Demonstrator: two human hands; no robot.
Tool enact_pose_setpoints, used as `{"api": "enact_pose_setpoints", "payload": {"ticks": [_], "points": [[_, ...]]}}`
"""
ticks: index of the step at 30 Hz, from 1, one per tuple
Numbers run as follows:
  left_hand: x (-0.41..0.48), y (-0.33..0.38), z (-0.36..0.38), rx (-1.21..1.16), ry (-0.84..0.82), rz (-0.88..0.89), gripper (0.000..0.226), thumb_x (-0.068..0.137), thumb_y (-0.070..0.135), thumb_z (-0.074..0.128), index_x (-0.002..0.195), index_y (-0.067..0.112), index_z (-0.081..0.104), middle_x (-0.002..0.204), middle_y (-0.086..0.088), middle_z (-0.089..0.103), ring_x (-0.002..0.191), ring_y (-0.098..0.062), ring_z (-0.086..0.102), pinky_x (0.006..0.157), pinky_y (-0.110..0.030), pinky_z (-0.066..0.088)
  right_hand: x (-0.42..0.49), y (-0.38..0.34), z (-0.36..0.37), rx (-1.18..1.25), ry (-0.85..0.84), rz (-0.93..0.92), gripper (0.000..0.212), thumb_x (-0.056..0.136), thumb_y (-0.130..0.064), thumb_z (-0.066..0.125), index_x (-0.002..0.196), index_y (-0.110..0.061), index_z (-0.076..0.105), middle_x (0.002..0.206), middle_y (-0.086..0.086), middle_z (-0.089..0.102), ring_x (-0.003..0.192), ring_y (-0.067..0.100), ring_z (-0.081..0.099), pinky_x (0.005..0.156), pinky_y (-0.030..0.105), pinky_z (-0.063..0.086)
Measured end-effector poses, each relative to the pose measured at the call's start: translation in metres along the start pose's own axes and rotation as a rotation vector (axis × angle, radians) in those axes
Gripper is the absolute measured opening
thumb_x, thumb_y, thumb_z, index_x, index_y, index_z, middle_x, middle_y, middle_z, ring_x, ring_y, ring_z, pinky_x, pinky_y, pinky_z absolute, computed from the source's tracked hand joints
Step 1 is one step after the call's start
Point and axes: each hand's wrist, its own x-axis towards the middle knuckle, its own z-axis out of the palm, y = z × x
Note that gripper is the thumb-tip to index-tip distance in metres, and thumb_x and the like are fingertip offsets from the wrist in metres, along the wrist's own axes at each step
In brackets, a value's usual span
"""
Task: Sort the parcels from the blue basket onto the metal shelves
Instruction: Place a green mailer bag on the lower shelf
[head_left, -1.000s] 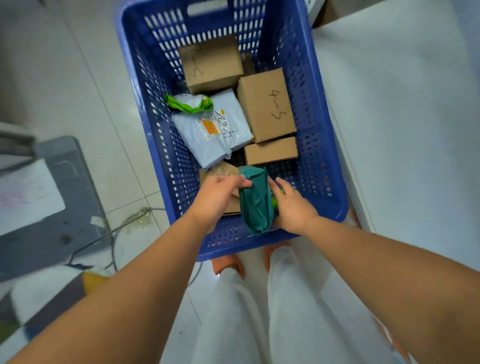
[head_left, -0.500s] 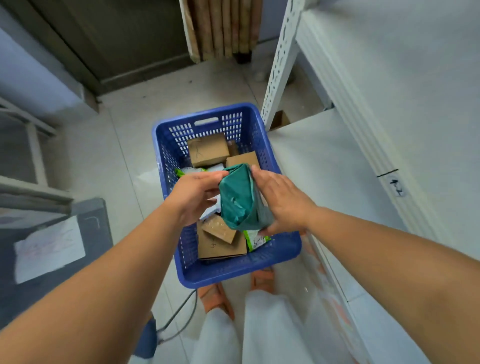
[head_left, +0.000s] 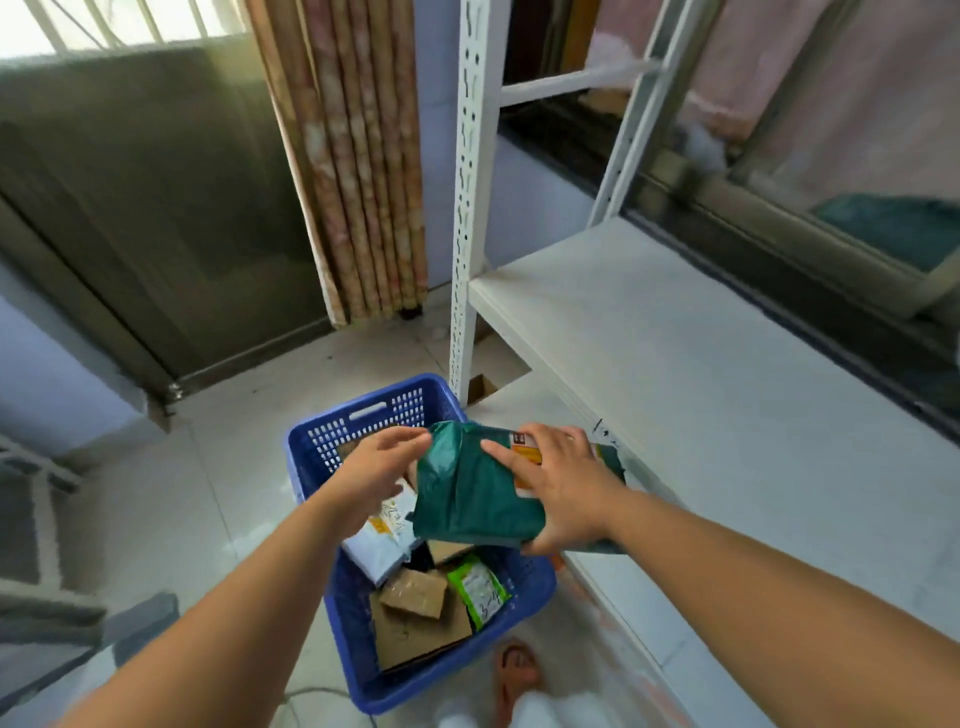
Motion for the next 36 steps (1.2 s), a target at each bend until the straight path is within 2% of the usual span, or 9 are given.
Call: {"api": "enact_pose_setpoints", "payload": {"ticks": [3, 6, 8, 11, 17, 22, 26, 32, 36], "points": [[-0.03, 0.026, 0.032, 0.433, -0.074, 0.207, 0.057, 0.086, 0.032, 0.068, 0.136, 0.02, 0.046, 0.128, 0.004, 0.052, 0.108, -0.01, 0.054, 0.088, -0.024, 0.049, -0.047, -0.003, -0.011, 0.049, 0.031, 0.169, 0.12, 0.06, -0.078, 0.062, 0.145, -0.046, -0.017, 0.149, 0.013, 0.009, 0.139, 0.033, 0.011, 0.112, 0.045, 0.005], [-0.059, 0.046, 0.072, 1.155, -0.114, 0.486, 0.097, 0.073, 0.051, 0.073, 0.15, 0.026, 0.019, 0.154, 0.002, 0.018, 0.138, -0.021, 0.026, 0.113, -0.038, 0.031, -0.099, -0.005, -0.023, 0.084, 0.05, 0.27, 0.121, 0.059, -0.081, 0.061, 0.144, -0.047, -0.017, 0.151, 0.013, 0.009, 0.139, 0.033, 0.011, 0.112, 0.045, 0.008], [-0.076, 0.054, 0.104, 1.473, -0.169, 0.635, 0.108, 0.072, 0.059, 0.07, 0.152, 0.025, 0.006, 0.159, -0.001, 0.002, 0.145, -0.026, 0.007, 0.118, -0.043, 0.015, -0.133, -0.007, -0.03, 0.086, 0.053, 0.317, 0.118, 0.062, -0.08, 0.062, 0.146, -0.046, -0.013, 0.151, 0.012, 0.008, 0.137, 0.034, 0.011, 0.112, 0.045, 0.009], [-0.099, 0.052, 0.151, 1.728, -0.296, 0.665, 0.116, 0.07, 0.069, 0.064, 0.152, 0.022, -0.003, 0.159, -0.007, -0.009, 0.146, -0.029, -0.005, 0.119, -0.05, 0.003, -0.18, -0.012, -0.034, 0.07, 0.049, 0.335, 0.114, 0.065, -0.076, 0.062, 0.149, -0.04, -0.006, 0.151, 0.012, 0.009, 0.137, 0.035, 0.012, 0.113, 0.045, 0.009], [-0.144, 0.03, 0.24, 1.917, -0.418, 0.705, 0.132, 0.063, 0.077, 0.064, 0.149, 0.019, -0.019, 0.159, -0.008, -0.014, 0.146, -0.031, -0.012, 0.115, -0.057, -0.006, -0.279, 0.002, -0.022, 0.02, 0.042, 0.395, 0.11, 0.063, -0.074, 0.064, 0.148, -0.027, 0.013, 0.152, 0.013, 0.015, 0.139, 0.034, 0.014, 0.114, 0.047, 0.009], [-0.187, 0.026, 0.317, 1.86, -0.383, 0.965, 0.125, 0.061, 0.075, 0.064, 0.15, 0.027, -0.009, 0.152, -0.008, 0.014, 0.14, -0.031, 0.015, 0.116, -0.051, 0.007, -0.376, 0.015, -0.026, 0.024, 0.1, 0.495, 0.102, 0.065, -0.07, 0.065, 0.145, -0.025, 0.018, 0.152, 0.009, 0.014, 0.139, 0.031, 0.013, 0.114, 0.045, 0.007], [-0.222, 0.037, 0.363, 1.772, -0.392, 1.135, 0.122, 0.06, 0.07, 0.066, 0.15, 0.024, -0.003, 0.149, -0.008, 0.015, 0.136, -0.031, 0.018, 0.116, -0.042, 0.017, -0.441, 0.024, -0.039, 0.054, 0.122, 0.592, 0.108, 0.065, -0.068, 0.068, 0.148, -0.03, 0.01, 0.154, 0.003, 0.008, 0.141, 0.028, 0.006, 0.116, 0.043, 0.005], [-0.26, 0.077, 0.388, 1.794, -0.354, 1.367, 0.123, 0.06, 0.07, 0.066, 0.149, 0.026, -0.007, 0.15, -0.009, 0.007, 0.139, -0.032, 0.01, 0.118, -0.044, 0.016, -0.52, 0.02, -0.079, 0.029, 0.096, 0.811, 0.12, 0.062, -0.07, 0.071, 0.143, -0.051, -0.014, 0.159, -0.001, -0.002, 0.145, 0.029, -0.003, 0.115, 0.051, -0.004], [-0.27, 0.117, 0.381, 1.701, -0.348, 1.38, 0.125, 0.058, 0.073, 0.065, 0.148, 0.03, -0.009, 0.154, -0.004, 0.002, 0.142, -0.03, 0.003, 0.117, -0.047, 0.02, -0.547, 0.017, -0.108, 0.225, 0.288, 1.041, 0.124, 0.055, -0.076, 0.07, 0.143, -0.053, -0.013, 0.158, -0.004, 0.002, 0.145, 0.026, 0.0, 0.116, 0.053, 0.002]]}}
